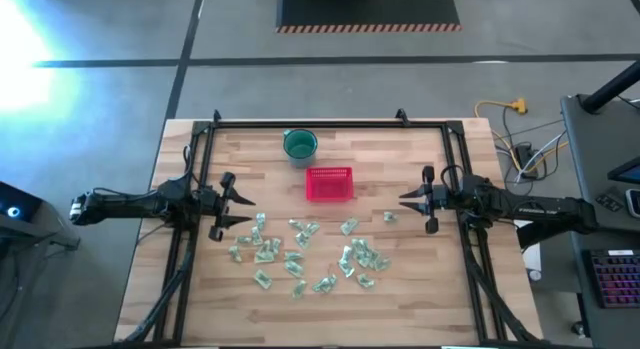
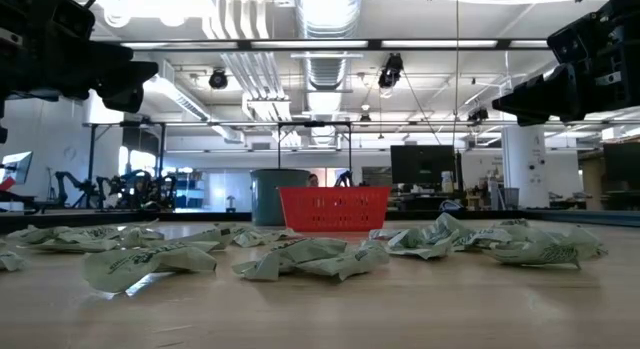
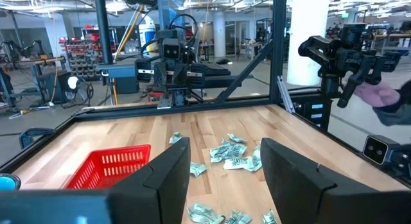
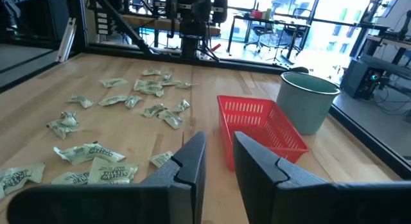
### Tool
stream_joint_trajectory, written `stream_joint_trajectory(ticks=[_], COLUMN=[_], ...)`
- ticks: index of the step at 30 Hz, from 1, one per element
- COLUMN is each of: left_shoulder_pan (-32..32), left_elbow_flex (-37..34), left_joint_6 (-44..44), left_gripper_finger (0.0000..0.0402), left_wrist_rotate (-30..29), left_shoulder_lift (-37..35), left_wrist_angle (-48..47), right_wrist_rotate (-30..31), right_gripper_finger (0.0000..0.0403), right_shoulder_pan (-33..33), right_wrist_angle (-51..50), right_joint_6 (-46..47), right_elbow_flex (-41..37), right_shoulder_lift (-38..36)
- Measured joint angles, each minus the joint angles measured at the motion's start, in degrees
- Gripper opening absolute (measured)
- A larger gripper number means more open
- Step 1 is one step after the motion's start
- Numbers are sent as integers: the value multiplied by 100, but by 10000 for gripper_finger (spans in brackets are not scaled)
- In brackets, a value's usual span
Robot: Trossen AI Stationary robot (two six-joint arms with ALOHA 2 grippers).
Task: Pick and place items into bin
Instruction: Put the light green stevia packet into the red bin
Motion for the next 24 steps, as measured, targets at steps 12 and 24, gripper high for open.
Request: stream_joint_trajectory(ticks=[12,24], left_shoulder_pan=[0,1], left_elbow_flex=[0,0], left_joint_6=[0,0], left_gripper_finger=[173,173], left_wrist_rotate=[0,0], left_shoulder_lift=[0,-2], left_wrist_angle=[0,2], right_wrist_rotate=[-1,-1], right_gripper_finger=[68,68], right_shoulder_pan=[2,2], right_wrist_angle=[3,84], right_joint_6=[-541,1479], right_elbow_flex=[0,0], right_shoulder_lift=[0,0])
